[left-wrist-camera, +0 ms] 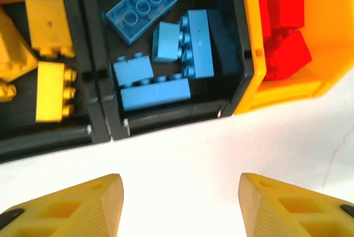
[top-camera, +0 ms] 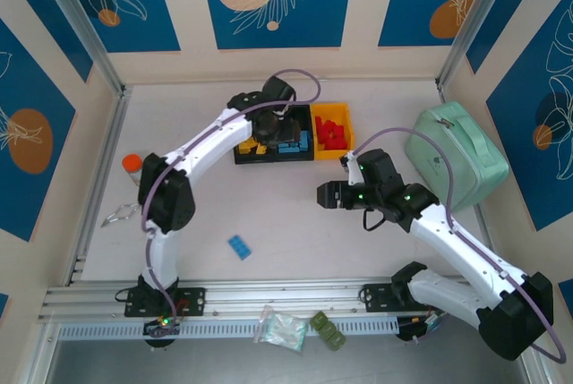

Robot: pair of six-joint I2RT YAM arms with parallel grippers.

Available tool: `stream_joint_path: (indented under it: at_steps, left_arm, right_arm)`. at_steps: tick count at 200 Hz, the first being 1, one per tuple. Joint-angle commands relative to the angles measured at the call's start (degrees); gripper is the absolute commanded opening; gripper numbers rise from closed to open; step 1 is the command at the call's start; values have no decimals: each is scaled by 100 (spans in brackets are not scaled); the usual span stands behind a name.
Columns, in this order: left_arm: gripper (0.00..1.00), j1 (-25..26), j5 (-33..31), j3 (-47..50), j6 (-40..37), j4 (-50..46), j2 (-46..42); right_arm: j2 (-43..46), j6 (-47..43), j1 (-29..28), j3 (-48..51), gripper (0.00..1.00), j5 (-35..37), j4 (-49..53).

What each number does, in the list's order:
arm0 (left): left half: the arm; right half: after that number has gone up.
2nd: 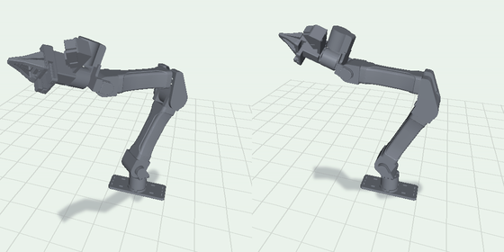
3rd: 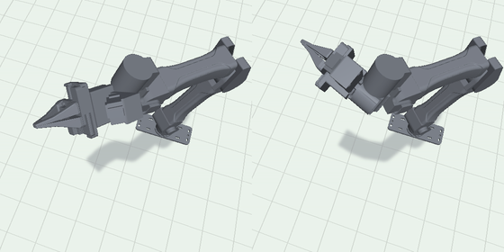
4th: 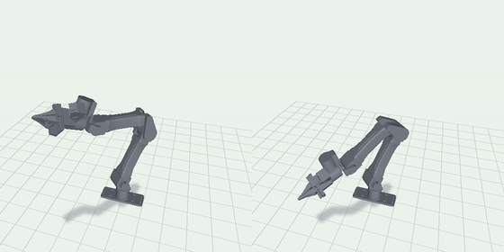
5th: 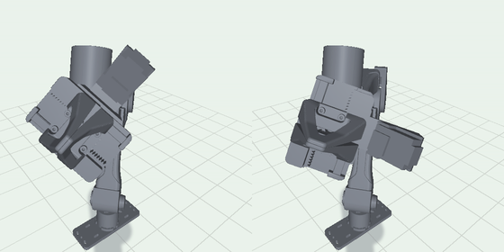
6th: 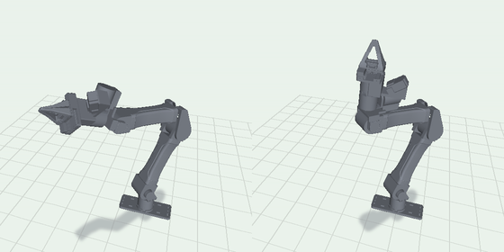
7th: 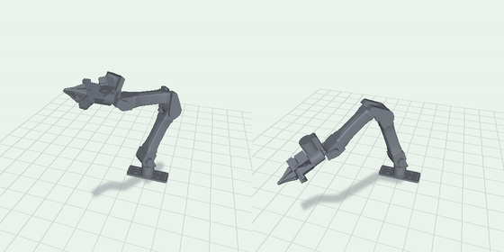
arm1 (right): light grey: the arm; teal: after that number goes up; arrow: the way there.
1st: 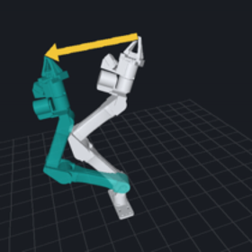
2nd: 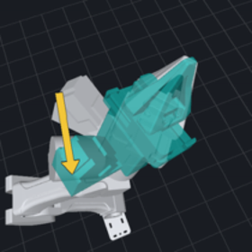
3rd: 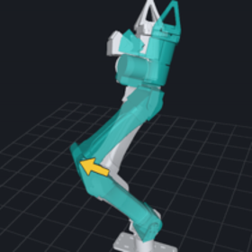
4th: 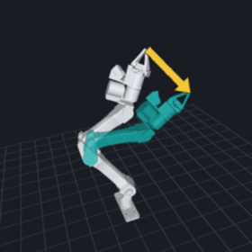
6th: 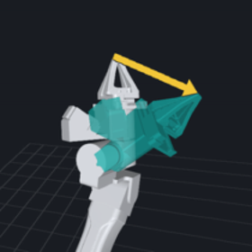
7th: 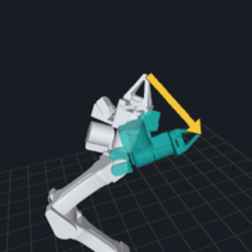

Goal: Sort the legos into containers by color
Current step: Place the lego in the container, then pick up the lego from the middle-left of the table.

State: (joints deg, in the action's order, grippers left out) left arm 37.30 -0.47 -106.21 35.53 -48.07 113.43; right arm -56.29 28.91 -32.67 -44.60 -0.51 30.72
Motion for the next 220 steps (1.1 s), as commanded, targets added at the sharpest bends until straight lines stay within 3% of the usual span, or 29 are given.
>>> stream_joint_path:
  at_steps: [1,51,114,158,220]
  left_arm:
    - [57,7,207,902,19,351,-747]
    - [58,-88,284,3383,411,667,-2466]
    - [64,240,317,5379,1585,195,-3993]
    - [69,862,522,6143,2528,246,-4228]
    - [72,1105,697,6610,3002,676,-4052]
  right_arm:
    - [-161,-205,-291,-263,72,-239,-60]
    - [-764,-294,-1101,-453,71,-134,-234]
    - [-832,-149,-1264,-346,71,-73,-320]
    - [-524,-18,-1260,-108,71,27,-172]
    - [-251,110,-1416,363,71,-174,-85]
